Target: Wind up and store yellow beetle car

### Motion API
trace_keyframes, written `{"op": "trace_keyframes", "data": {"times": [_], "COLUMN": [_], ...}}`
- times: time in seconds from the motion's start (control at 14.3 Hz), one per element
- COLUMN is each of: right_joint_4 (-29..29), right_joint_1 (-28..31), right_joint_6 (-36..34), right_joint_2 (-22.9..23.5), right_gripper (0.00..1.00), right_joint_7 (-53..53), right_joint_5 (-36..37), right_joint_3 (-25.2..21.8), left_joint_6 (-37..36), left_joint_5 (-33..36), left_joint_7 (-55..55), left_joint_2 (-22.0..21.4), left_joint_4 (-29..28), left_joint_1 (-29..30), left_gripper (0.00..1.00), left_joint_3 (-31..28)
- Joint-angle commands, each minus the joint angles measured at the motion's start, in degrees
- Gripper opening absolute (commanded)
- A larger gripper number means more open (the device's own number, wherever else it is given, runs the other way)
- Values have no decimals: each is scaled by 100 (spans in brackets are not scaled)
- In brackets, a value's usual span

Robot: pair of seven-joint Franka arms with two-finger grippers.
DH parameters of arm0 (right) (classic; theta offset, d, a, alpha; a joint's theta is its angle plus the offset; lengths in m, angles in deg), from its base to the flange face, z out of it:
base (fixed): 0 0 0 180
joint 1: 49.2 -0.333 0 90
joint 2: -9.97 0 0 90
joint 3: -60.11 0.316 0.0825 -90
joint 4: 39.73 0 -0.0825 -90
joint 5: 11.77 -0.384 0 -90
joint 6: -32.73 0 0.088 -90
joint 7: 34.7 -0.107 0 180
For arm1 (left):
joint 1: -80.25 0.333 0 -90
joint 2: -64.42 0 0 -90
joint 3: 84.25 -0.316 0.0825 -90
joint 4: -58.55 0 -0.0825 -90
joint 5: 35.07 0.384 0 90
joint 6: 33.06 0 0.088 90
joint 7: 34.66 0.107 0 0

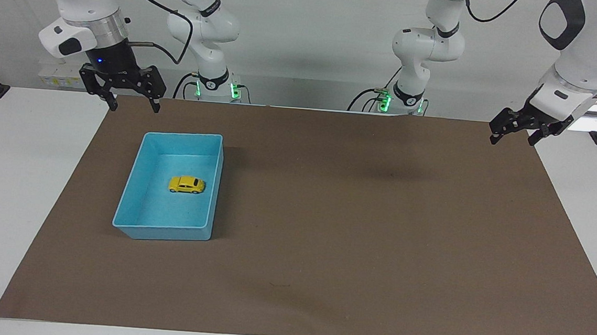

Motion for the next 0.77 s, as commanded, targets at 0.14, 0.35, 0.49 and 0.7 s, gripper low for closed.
{"op": "trace_keyframes", "data": {"times": [0.14,0.35,0.49,0.7], "right_joint_4": [-7,-7,-7,-7], "right_joint_1": [38,38,38,38], "right_joint_6": [-54,-18,-18,8], "right_joint_2": [-41,-24,-41,-41], "right_gripper": [100,100,100,100], "right_joint_7": [-135,-135,-109,-109], "right_joint_5": [84,76,67,58], "right_joint_3": [39,39,4,-14], "left_joint_6": [-93,-93,-93,-93], "left_joint_5": [121,121,112,121], "left_joint_7": [-33,-33,-33,-33], "left_joint_2": [-63,-63,-63,-63], "left_joint_4": [22,22,22,22], "left_joint_1": [71,71,71,71], "left_gripper": [100,100,100,100], "left_joint_3": [58,58,58,58]}}
